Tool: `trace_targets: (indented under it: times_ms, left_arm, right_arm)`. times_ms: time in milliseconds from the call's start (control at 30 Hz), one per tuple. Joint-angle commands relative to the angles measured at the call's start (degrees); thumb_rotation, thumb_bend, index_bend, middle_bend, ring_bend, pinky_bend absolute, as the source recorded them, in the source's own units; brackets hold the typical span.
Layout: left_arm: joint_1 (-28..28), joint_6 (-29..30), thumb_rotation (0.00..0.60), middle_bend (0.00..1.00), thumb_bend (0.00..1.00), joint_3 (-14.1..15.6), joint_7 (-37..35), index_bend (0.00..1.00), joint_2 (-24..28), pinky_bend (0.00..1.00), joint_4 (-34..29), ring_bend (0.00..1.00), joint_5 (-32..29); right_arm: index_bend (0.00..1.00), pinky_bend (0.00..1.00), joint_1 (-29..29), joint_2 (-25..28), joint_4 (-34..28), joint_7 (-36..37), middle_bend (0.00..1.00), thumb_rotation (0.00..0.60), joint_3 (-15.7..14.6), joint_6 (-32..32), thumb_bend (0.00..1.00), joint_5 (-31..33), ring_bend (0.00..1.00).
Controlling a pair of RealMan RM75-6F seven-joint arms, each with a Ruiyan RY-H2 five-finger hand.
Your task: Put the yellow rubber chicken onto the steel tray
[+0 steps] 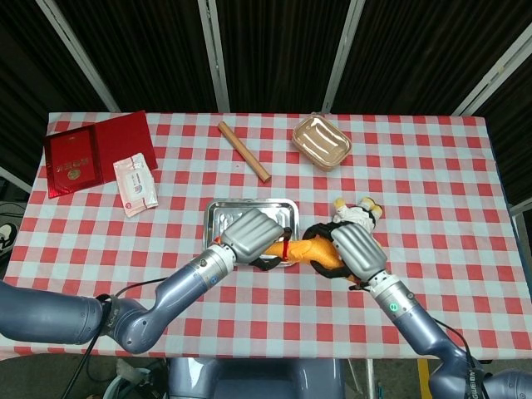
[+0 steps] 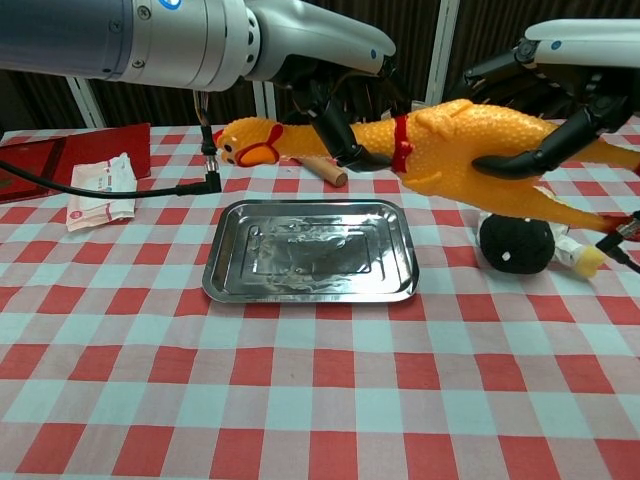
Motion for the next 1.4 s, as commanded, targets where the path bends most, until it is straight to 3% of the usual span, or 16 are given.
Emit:
trace_targets:
  times_ms: [33, 367, 600, 667, 767, 867, 933, 1000, 1200, 1400]
  left_arm:
    - [-0.1, 0.2, 0.6, 0.62, 0.58, 0.0, 0.3, 0.54, -0.1, 0.62, 0.1, 0.54, -0.1]
    - [-0.2, 0.1, 0.6, 0.62, 0.58, -0.1, 0.7, 0.54, -0.7, 0.62, 0.5, 0.54, -0.2]
    - [-0.3, -0.3, 0.6, 0.62, 0.58, 0.3, 1.1, 0.54, -0.8, 0.62, 0.3, 0.54, -0.3]
    - [-0.2, -0.3, 0.6, 0.62, 0.58, 0.3, 1.0, 0.54, -0.8, 0.62, 0.2, 0.54, -0.2]
    - [0.0, -0.1, 0.6, 0.62, 0.58, 0.3, 0.9, 0.54, -0.6, 0.62, -0.2, 0.54, 0.2]
    - [0.0, -0.1, 0.6, 0.62, 0.58, 0.2, 0.9, 0.54, -0.4, 0.62, -0.7, 0.54, 0.2]
    - [0.0, 0.0, 0.6, 0.62, 0.58, 0.2, 0.9, 0.54, -0.3, 0.62, -0.9, 0.54, 0.4]
    - [0.2, 0.0, 0.6, 0.62, 0.58, 0.3, 0.8, 0.53, -0.2, 0.62, -1.0, 0.54, 0.5]
    - [0.3, 0.0, 0.6, 0.62, 0.58, 0.5, 0.9, 0.53, -0.2, 0.62, -0.7, 0.54, 0.6]
    - [0.4, 0.1, 0.6, 0.62, 0.58, 0.6, 1.1, 0.53, -0.3, 0.62, -0.8, 0.54, 0.6]
  right_arm:
    - [0.0, 0.26, 0.5, 1.2, -0.3, 0.8, 0.16, 0.6, -0.3, -1.4, 0.23, -0.2, 0.1]
    - [0.01, 0.24, 0.6, 1.3, 0.4, 1.3, 0.13, 0.6, -0.4, -1.4, 0.22, -0.1, 0.07]
    - [0.11, 0.24, 0.9, 1.2, 0.9, 1.4, 0.14, 0.6, -0.1, -1.3, 0.22, 0.6, 0.12]
    - [0.21, 0.27, 1.0, 0.9, 1.2, 1.3, 0.2, 0.6, 0.1, -1.0, 0.24, 0.6, 0.17]
    - [0.47, 0.39, 1.0, 0.2, 1.8, 0.7, 0.38, 0.6, 0.4, -0.2, 0.45, 0.9, 0.35]
    - [0.83, 0.64, 1.0, -0.7, 2.5, 0.9, 0.65, 0.6, 0.7, 0.2, 0.69, 1.4, 0.64]
    - [0.97, 0.8, 1.1, -1.2, 3.2, 0.9, 0.78, 0.6, 0.7, 0.4, 0.79, 1.5, 0.78]
    - [1.0, 0.89, 1.1, -1.5, 3.6, 0.1, 0.86, 0.6, 0.8, 0.9, 0.87, 1.8, 0.87]
    - [1.0, 0.98, 1.1, -1.8, 3.2, -1.0, 0.98, 0.6, 0.9, 1.5, 0.9, 2.6, 0.98]
    - [1.0, 0.99, 0.7, -2.3, 3.4, -1.1, 1.0, 0.6, 0.7, 2.5, 0.92, 1.9, 0.98]
